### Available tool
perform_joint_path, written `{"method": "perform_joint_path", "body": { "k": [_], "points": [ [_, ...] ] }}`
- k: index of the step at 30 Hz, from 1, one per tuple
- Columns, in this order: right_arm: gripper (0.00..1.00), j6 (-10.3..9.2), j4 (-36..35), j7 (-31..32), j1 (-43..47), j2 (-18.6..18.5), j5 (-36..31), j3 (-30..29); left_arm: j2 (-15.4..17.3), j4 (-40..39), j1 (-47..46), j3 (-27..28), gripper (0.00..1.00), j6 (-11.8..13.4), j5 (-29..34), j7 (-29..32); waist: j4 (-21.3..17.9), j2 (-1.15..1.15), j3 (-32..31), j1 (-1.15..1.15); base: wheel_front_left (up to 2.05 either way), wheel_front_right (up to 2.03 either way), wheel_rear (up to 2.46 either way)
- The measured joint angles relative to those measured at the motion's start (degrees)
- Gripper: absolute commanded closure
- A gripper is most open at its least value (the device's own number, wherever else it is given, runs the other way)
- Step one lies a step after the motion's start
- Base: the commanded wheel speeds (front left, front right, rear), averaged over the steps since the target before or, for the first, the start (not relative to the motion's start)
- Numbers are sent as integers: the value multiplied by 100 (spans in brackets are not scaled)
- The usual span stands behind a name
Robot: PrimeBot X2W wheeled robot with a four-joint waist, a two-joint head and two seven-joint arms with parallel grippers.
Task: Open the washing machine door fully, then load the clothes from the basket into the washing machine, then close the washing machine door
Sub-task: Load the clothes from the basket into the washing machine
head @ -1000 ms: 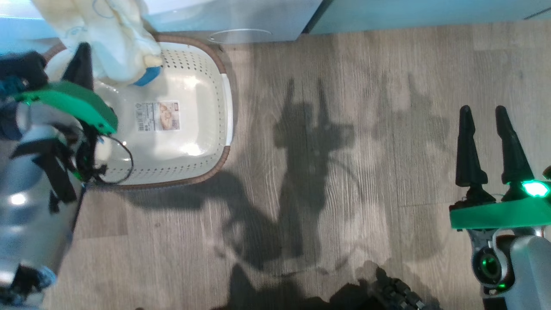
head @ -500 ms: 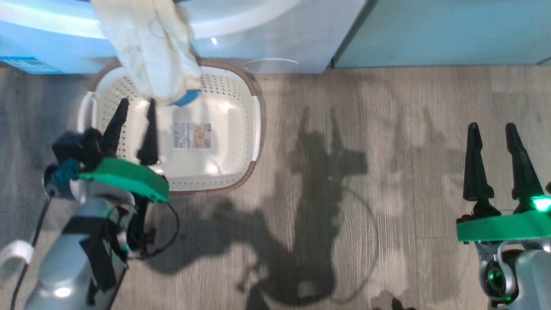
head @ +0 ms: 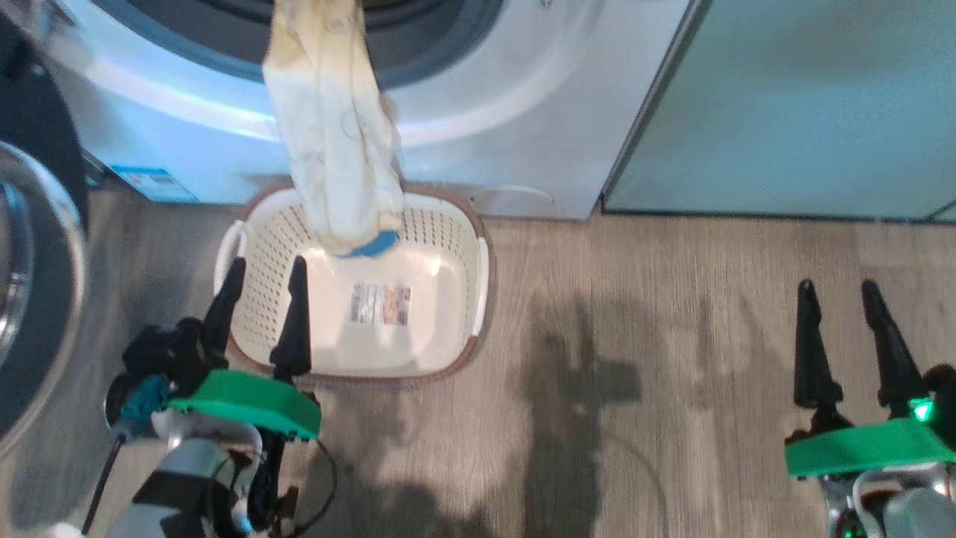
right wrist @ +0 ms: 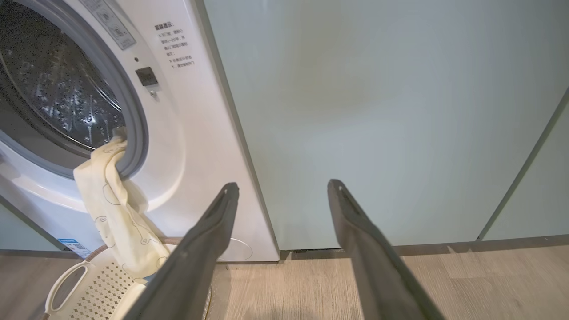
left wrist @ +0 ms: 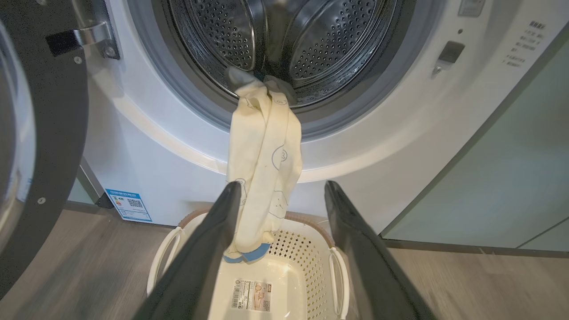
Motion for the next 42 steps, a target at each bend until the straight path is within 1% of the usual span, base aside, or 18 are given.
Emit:
{"method": "perform_joint_path", "body": {
  "k": [4,8,11,20,32,42],
  "points": [
    [0,0,1,0,142,0,-26,16,2,-153,209,-40,0,10,26,3,52,0,-268,0,0,0,0],
    [0,0,1,0,335,0,-56,80,11,-323,493,-114,0,105,60,59,104,0,-600,0,0,0,0],
    [0,0,-2,0,471,0,-75,126,23,-421,657,-148,0,122,75,111,133,0,-811,0,0,0,0],
    [0,0,-19,1,878,1,-48,181,74,-617,995,-159,0,223,75,159,193,0,-1272,0,0,0,0],
    [0,0,-32,1,977,1,-46,180,111,-694,1124,-157,0,263,67,160,136,0,-1479,0,0,0,0],
    [0,0,-32,1,980,1,-46,180,110,-681,1158,-162,0,259,66,159,129,0,-1463,1,0,0,0]
  ]
}}
